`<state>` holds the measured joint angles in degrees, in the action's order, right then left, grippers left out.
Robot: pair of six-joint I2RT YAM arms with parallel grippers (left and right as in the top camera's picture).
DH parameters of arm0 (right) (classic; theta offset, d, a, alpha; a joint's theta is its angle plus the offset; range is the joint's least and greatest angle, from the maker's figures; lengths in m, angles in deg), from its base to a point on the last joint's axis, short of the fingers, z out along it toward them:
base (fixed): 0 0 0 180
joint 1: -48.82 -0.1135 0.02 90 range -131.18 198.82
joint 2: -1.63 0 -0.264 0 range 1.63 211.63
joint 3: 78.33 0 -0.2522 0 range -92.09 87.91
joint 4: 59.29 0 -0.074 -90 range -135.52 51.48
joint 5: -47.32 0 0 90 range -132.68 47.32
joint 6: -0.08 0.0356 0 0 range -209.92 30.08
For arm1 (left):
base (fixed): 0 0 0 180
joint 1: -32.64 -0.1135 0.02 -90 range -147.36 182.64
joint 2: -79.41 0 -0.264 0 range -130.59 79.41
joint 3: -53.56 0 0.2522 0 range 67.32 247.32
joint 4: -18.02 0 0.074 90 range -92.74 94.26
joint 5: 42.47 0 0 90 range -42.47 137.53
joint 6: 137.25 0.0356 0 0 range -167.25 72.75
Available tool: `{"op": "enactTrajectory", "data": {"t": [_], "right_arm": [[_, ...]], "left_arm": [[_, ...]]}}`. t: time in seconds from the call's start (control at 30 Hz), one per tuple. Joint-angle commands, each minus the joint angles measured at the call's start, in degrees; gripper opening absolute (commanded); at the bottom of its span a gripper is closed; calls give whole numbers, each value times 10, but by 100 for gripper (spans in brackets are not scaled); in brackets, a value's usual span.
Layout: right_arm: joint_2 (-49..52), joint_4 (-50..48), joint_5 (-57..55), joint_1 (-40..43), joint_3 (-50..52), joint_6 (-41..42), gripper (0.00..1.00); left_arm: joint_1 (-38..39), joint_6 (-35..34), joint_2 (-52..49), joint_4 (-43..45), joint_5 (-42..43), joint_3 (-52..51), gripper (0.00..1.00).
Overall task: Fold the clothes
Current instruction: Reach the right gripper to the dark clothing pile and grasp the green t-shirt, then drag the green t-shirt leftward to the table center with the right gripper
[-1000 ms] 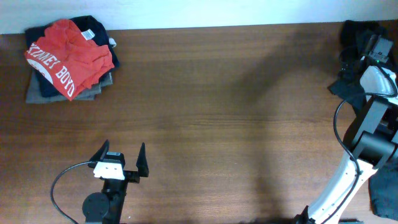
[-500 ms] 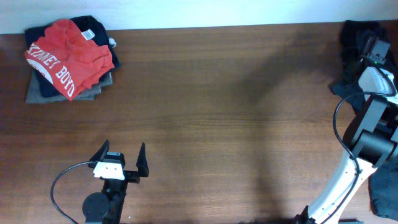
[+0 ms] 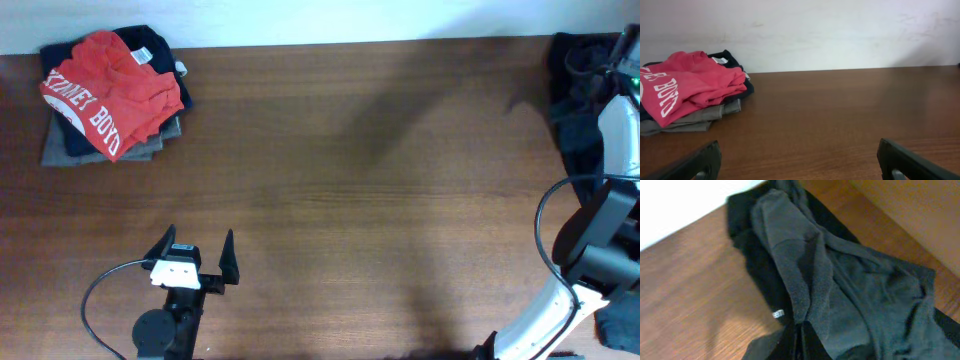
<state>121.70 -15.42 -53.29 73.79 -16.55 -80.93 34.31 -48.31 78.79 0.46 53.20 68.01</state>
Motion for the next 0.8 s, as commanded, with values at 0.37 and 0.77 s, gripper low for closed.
{"op": "enactTrajectory", "data": {"t": [0.37,0.77], "right_arm": [[-59,87,179,-223,-13,12,4],[-55,87,179,-431,-13,40,4]], "left_arm": [[-3,7,3,-2,6,-2,99],[-3,7,3,-2,6,-2,99]]}}
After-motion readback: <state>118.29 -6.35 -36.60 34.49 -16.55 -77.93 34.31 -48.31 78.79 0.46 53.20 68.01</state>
